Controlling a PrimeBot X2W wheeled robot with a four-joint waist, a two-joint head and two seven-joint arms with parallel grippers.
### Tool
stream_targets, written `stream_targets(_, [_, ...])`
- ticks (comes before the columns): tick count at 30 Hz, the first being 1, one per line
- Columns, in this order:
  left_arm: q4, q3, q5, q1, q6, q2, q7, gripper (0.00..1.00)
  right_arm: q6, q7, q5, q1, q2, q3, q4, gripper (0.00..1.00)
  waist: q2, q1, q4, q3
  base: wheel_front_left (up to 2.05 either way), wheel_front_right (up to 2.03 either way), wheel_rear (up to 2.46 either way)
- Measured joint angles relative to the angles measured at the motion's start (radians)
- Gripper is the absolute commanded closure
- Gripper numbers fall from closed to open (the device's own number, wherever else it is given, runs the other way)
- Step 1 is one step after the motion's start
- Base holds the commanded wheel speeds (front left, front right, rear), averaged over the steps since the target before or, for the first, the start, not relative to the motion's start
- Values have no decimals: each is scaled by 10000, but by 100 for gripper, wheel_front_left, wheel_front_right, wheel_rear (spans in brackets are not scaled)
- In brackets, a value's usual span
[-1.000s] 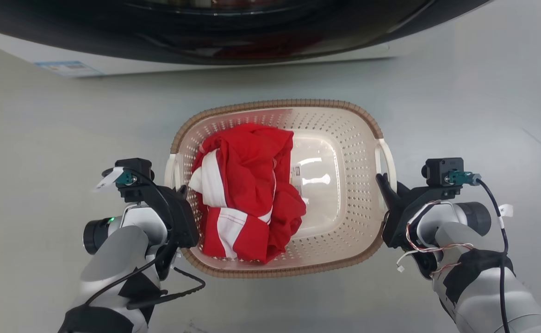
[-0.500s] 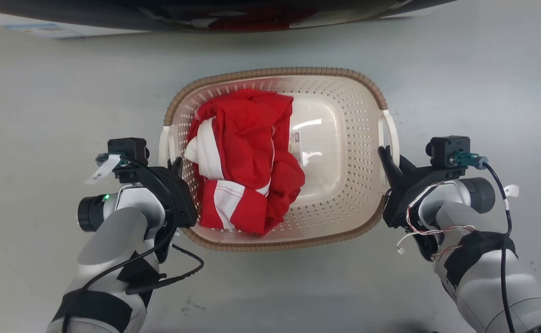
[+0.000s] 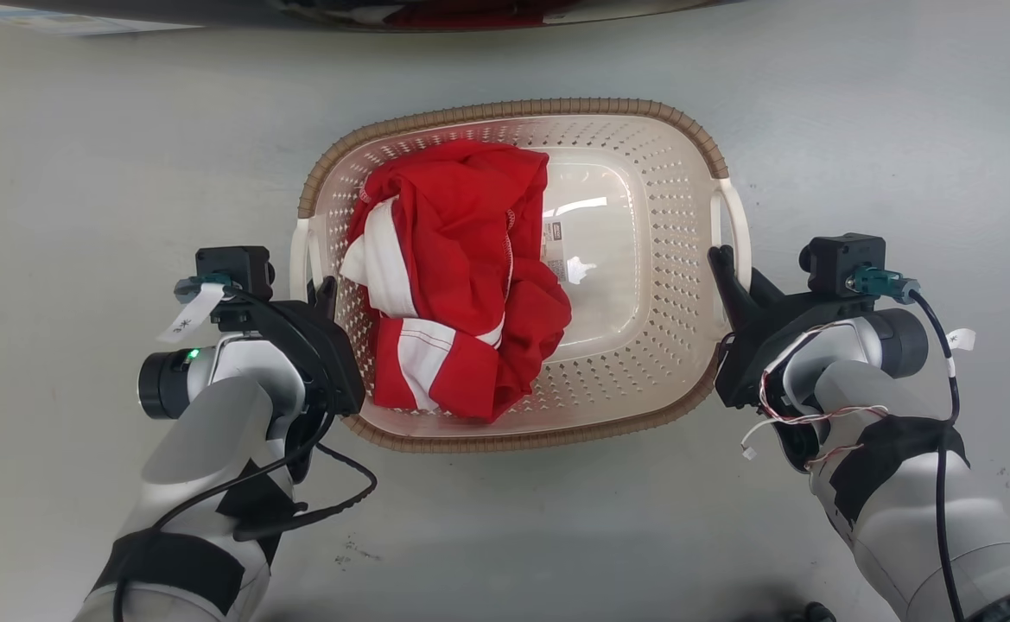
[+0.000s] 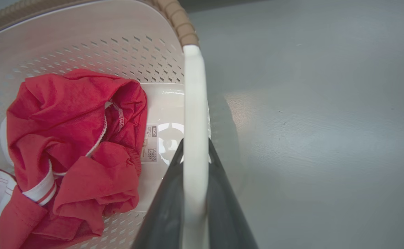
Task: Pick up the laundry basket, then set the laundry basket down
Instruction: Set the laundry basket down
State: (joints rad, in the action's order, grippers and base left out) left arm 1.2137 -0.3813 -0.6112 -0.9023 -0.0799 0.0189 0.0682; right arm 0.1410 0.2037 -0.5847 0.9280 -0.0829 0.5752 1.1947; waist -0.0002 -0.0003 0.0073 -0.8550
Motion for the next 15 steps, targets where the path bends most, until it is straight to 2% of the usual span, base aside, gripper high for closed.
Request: stream_targets(15, [121,-228,-40,-19,-96,42,23,100,0,90,-50,28,12,150,75,100,0,2,-5,7,0,0,0])
